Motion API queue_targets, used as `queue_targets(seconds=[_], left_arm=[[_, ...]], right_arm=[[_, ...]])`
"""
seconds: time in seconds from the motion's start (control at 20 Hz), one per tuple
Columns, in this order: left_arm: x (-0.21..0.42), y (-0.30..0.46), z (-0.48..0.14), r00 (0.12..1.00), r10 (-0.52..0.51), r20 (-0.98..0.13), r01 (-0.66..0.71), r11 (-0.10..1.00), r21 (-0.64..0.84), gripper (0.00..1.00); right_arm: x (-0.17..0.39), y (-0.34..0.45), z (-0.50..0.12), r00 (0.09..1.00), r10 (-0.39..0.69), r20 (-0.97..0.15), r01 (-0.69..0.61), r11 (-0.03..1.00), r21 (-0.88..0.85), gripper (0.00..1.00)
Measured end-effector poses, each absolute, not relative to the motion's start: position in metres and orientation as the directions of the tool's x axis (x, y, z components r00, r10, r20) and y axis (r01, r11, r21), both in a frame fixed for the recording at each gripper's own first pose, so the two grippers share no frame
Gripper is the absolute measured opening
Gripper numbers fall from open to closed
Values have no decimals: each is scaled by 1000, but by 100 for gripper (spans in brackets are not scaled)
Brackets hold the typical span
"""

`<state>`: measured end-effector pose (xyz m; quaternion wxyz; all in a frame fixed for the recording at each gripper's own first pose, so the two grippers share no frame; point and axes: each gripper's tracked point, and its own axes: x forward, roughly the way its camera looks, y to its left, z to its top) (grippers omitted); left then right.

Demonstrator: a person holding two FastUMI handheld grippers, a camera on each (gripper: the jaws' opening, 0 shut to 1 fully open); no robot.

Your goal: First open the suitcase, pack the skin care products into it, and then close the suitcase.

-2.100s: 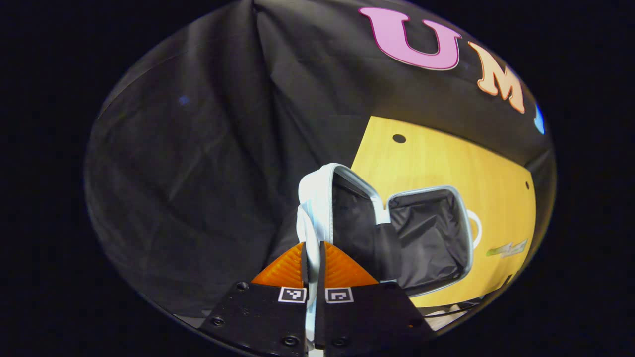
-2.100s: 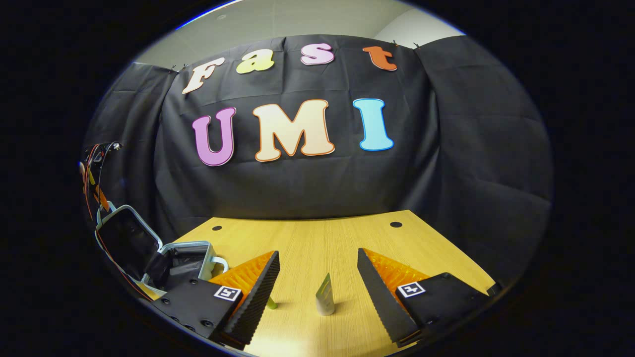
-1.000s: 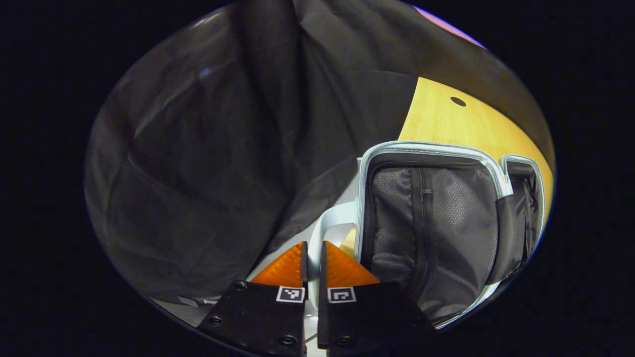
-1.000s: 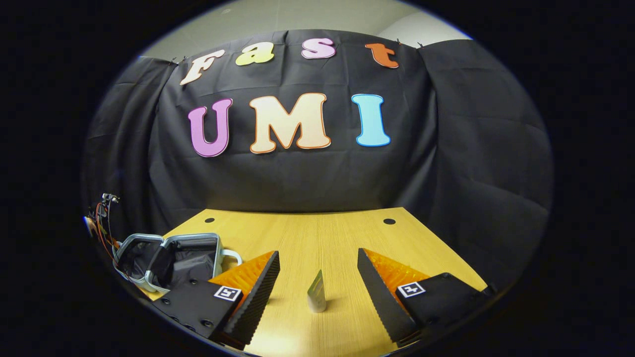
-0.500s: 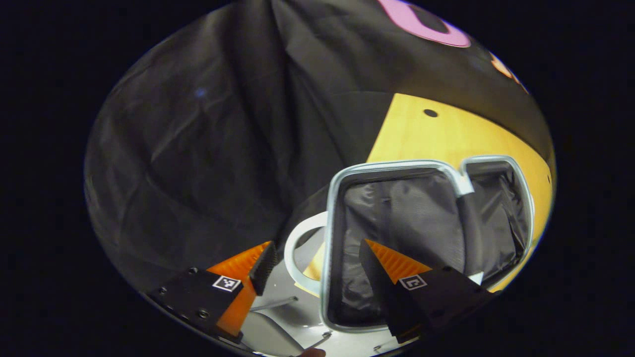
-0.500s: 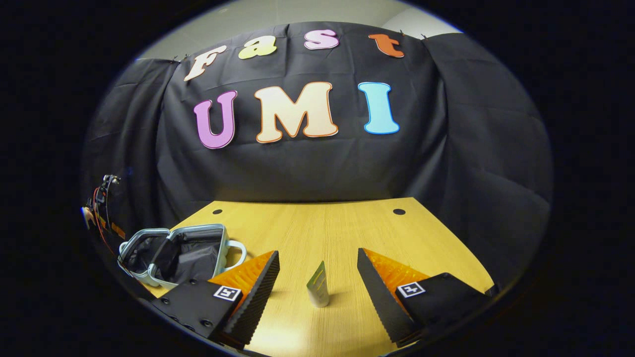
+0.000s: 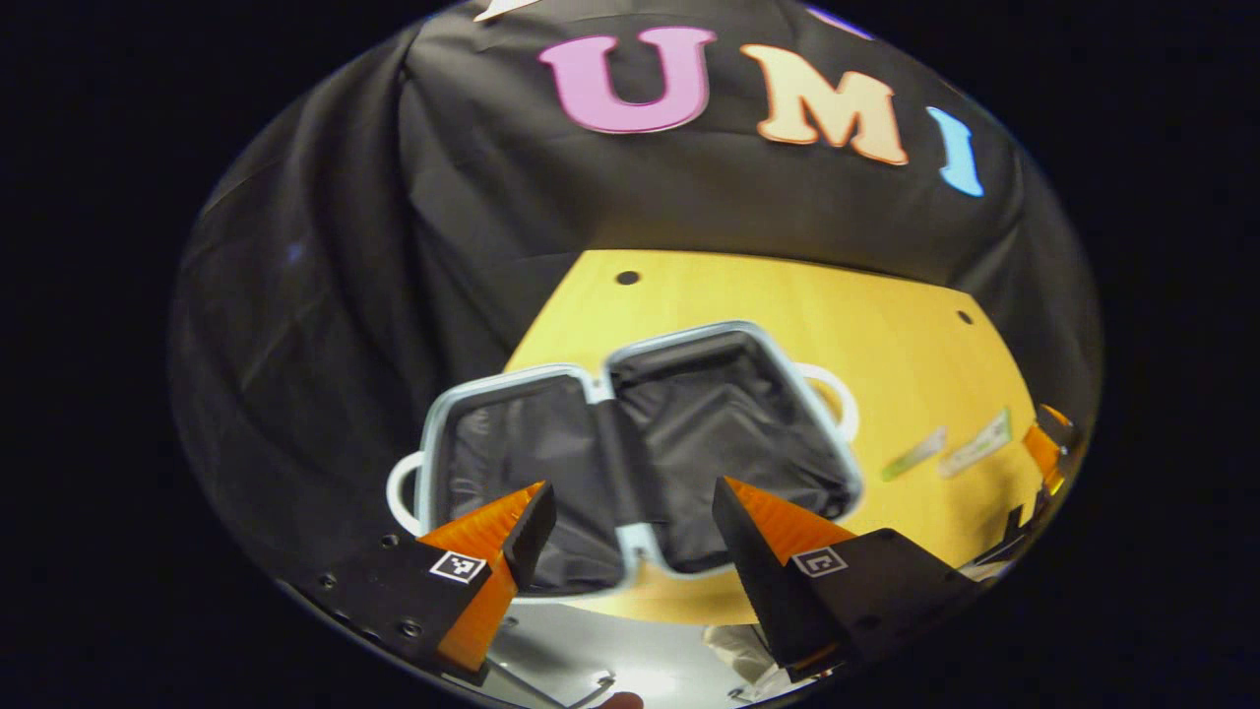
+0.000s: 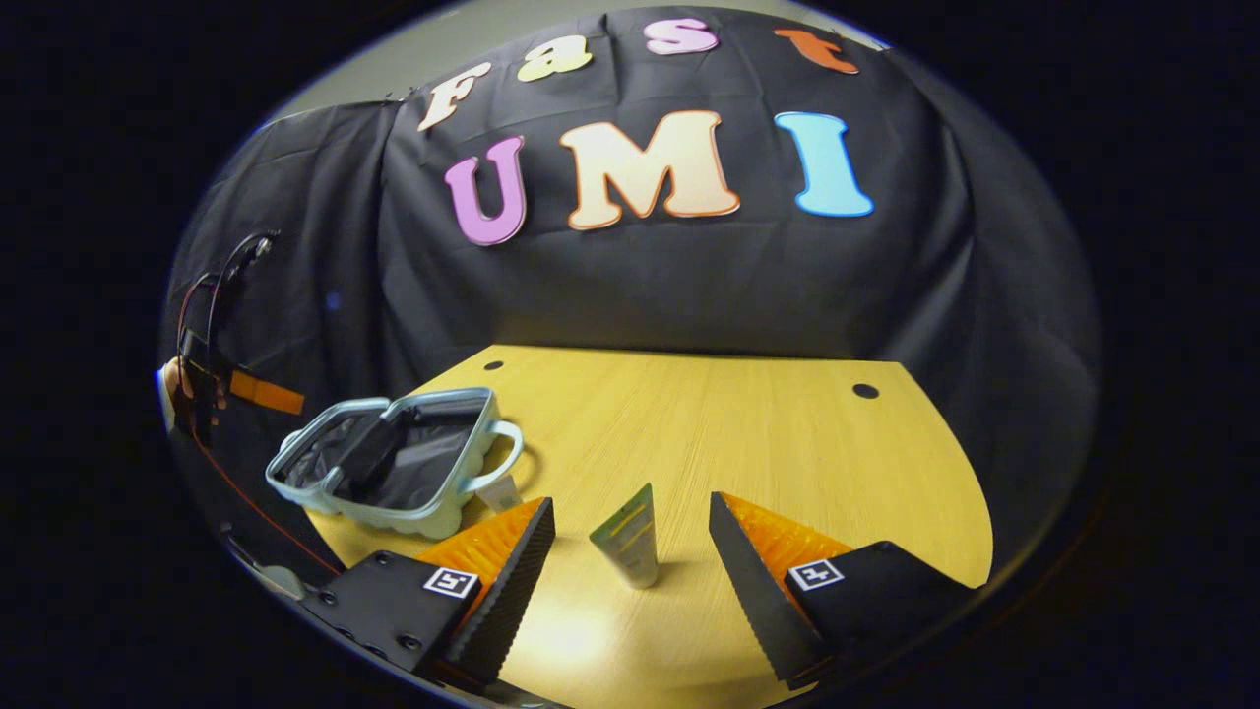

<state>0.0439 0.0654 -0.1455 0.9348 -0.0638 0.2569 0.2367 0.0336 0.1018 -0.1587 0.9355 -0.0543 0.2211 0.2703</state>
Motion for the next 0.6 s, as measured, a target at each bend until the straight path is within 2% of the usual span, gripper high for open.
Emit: queue_targets(seconds=[0.25,0.3,0.5,0.6], left_arm=[[102,-54,-180,805,268,-529,-366,927,-88,96],[114,-72,-186,811,250,-529,-357,928,-109,96],[150,-124,-213,817,196,-542,-338,925,-175,97],[169,-137,-226,830,190,-524,-334,922,-196,96]], right_arm=[[34,99,-198,606,577,-547,-681,732,18,98],[35,100,-206,581,588,-563,-702,712,19,95],[37,114,-238,478,622,-621,-771,636,44,95],[38,119,-249,447,629,-636,-802,596,26,99]])
